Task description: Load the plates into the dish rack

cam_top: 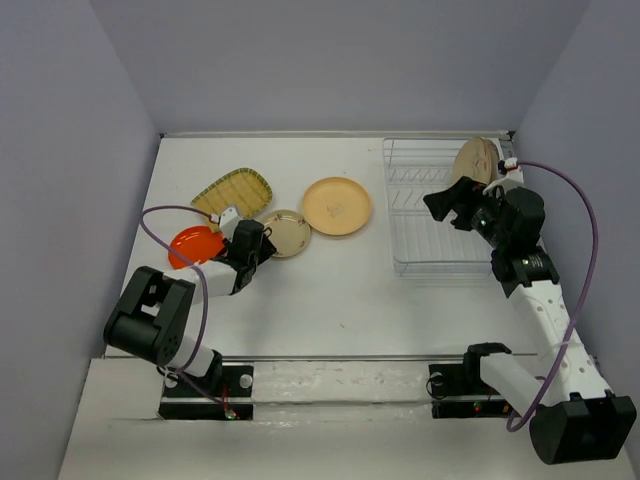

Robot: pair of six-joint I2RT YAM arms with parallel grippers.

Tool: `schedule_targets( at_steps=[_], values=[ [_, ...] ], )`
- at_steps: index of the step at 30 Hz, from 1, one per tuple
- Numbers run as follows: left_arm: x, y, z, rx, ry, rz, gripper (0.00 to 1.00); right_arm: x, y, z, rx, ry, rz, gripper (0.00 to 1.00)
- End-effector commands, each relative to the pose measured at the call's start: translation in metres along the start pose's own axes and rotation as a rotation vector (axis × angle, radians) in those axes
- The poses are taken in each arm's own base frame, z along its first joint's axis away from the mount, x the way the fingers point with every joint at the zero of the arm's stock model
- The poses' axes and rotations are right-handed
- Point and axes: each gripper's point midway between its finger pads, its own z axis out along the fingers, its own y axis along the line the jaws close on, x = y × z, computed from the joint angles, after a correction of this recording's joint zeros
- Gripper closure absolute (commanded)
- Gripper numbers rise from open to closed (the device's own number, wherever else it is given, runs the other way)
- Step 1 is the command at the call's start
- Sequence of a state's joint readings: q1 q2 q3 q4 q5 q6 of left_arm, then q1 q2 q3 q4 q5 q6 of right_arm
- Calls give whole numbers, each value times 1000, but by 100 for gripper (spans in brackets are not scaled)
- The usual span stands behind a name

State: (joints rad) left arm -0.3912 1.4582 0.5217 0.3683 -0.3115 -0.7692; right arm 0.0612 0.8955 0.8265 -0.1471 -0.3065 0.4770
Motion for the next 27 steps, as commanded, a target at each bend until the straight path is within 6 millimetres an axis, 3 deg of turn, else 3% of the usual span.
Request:
schedule_targets(
  at_steps=[1, 3, 6, 7, 10, 15, 20, 21, 23, 26, 27],
  values=[
    [-14, -18, 8, 60, -54, -47, 47, -10, 17, 2, -68, -34, -10, 10],
    [-13, -20, 11, 66, -51, -43, 50, -7, 15, 3, -66, -27, -6, 10],
    [-14, -22, 13, 71, -60, -53, 64, -1, 17, 5, -77, -5, -1, 11],
    [-13, -20, 12, 71, -60, -53, 76, 0, 17, 5, -79, -2, 0, 11],
    [-13, -18, 10, 75, -67, -65, 94, 6, 19, 5, -91, 22, 1, 11],
    [-16, -8, -11, 89, -96, -85, 94, 15, 26, 5, -118, 67, 8, 11],
    [-23, 1, -51, 165, -137, -104, 94, 26, 40, 2, -155, 112, 17, 11],
    [-19, 6, -58, 170, -124, -96, 94, 35, 49, 3, -188, 143, 13, 11],
    [-39, -6, -83, 251, -184, -113, 94, 45, 64, 7, -223, 182, 2, 11],
    [-53, -21, -118, 371, -206, -87, 94, 82, 109, 16, -325, 307, -56, 11],
    [-59, -28, -128, 413, -220, -83, 94, 82, 108, 22, -316, 313, -55, 10]
  ],
)
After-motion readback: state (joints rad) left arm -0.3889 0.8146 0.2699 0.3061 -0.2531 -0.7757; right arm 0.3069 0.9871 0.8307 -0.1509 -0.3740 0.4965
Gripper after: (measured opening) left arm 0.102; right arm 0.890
